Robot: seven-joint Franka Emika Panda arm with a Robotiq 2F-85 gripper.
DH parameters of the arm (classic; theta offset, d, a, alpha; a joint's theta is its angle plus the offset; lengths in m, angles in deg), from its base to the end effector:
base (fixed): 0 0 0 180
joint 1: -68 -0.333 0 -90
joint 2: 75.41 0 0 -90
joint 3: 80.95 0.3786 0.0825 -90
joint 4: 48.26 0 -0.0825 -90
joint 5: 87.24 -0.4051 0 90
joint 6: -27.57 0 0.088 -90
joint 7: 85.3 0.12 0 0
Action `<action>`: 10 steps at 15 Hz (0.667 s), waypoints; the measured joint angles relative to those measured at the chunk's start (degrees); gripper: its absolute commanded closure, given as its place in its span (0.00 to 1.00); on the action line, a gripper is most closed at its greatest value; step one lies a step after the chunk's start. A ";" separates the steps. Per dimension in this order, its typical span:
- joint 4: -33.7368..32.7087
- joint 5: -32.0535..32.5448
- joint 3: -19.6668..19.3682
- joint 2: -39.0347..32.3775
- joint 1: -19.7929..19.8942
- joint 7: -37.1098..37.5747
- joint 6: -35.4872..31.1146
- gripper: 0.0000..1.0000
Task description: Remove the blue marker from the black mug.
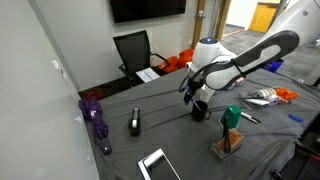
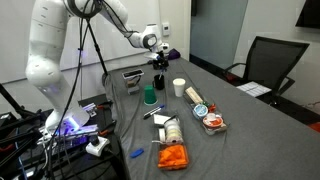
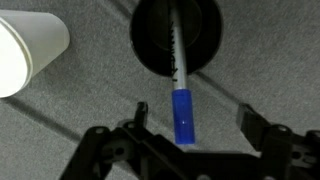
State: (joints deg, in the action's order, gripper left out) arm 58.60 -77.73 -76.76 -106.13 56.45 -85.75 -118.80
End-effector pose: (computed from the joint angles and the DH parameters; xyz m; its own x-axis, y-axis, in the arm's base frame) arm 0.6784 0.1874 0.2686 0.9081 0.3907 0.1507 0.3835 -0.9204 0.0759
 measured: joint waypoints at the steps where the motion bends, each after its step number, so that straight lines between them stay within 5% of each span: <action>1: -0.10 0.18 -0.08 -0.18 -0.17 0.11 0.01 0.45; 7: -0.36 0.35 -0.27 -0.38 -0.67 0.55 0.03 0.88; 10: -0.41 0.41 -0.39 -0.38 -0.75 0.86 -0.03 0.98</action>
State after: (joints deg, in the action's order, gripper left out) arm 58.19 -77.33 -77.15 -106.51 55.70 -84.90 -118.82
